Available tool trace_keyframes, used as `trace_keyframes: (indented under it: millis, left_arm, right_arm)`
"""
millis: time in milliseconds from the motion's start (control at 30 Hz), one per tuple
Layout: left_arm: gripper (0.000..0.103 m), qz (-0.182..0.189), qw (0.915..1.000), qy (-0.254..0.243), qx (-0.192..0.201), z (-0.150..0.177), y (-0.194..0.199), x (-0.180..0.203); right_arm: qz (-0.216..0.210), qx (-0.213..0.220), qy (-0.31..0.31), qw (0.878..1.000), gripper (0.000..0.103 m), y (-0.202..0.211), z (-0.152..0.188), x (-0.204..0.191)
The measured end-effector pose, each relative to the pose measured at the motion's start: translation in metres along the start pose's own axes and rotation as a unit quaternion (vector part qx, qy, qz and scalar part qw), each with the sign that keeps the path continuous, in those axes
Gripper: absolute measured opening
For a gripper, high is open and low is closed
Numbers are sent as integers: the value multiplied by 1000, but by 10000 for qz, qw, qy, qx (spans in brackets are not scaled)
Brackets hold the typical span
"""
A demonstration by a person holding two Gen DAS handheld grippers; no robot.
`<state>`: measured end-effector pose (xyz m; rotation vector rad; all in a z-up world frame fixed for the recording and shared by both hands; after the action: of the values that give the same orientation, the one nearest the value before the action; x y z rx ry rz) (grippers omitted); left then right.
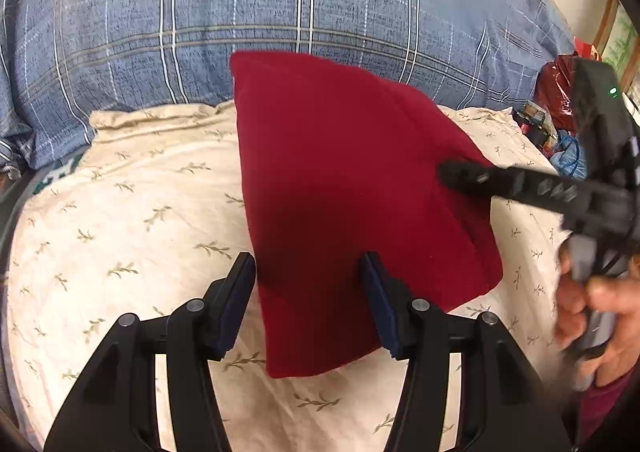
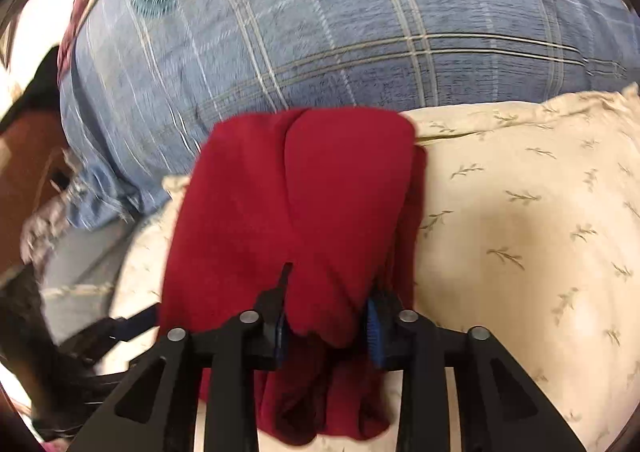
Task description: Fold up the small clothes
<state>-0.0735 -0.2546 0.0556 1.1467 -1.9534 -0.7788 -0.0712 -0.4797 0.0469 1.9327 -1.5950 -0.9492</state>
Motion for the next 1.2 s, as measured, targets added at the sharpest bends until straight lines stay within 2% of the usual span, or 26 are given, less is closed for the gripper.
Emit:
trace_keyframes:
  millis: [100,200,233,300,367,567,667,700,733,800,833,933,1100,1133,1200]
  left_arm:
    - [57,-210,9995,-36,237,-3,3,-3]
    - [58,-220,9995,17,216,-4,-2,-4]
    - [58,-219,9996,30,200,-4,-5,-5]
    - [61,-250,9995,41,213,-2,-9,-6]
    - [67,-267,9994,54,231,-2,-12,-9]
    - [70,-258,9992,196,232,-5,-18,-11]
    - [70,-295,9992,113,246,-3,-17,-9]
    - [70,-306,9992,92,257,-2,-16,-9]
    - [70,-311,9991,81,261,-1,-16,-8]
    - [70,-305,9993,70,227,1,-16,-7]
    - [70,-295,9993,75,214,3,-16,-6]
    - [70,-299,9994,65,188,6,-17,-4]
    - [70,-56,9993,364,18,6,-10,-11]
    - [71,31,9991,430,-8,4,-7,-13]
    - [75,136,9983,556,55,-3,-3,-20]
  right_arm:
    - [237,399,114,9989,36,23,-6,-3]
    - [428,722,637,9944,35,27,-20,-28]
    - [456,658,764,9939,30,20,-23,-33]
    - [534,461,864,9938,30,-4,-28,-38]
    - [712,236,826,9938,23,-29,-30,-32]
    - [861,147,705,9937,23,-61,-43,-20]
    - [823,80,725,9939,23,-51,-42,-23]
    - [776,81,674,9947,24,-42,-39,-23]
    - [722,97,637,9953,29,-32,-35,-24]
    - [560,182,740,9955,29,-8,-21,-31]
    - [578,179,834,9947,29,-2,-13,-33]
    - [841,-177,1088,9903,28,-5,15,-37]
    - [825,-132,1095,9905,26,8,31,-35]
    - [763,-63,1000,9920,28,17,27,-32]
    - [557,255,700,9957,44,36,16,-23]
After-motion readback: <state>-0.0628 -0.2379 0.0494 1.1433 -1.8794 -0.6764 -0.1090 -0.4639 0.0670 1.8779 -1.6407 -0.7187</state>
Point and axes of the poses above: each gripper's, at about its wrist camera, not at the fingertips, and y roughly against the way its jaws point, x to its right, z to its underside, the point moved 2 cm from there along -y, roughly the way its jaws point, and after that the axes turned 15 degrees about y, right-handed, at the moved point
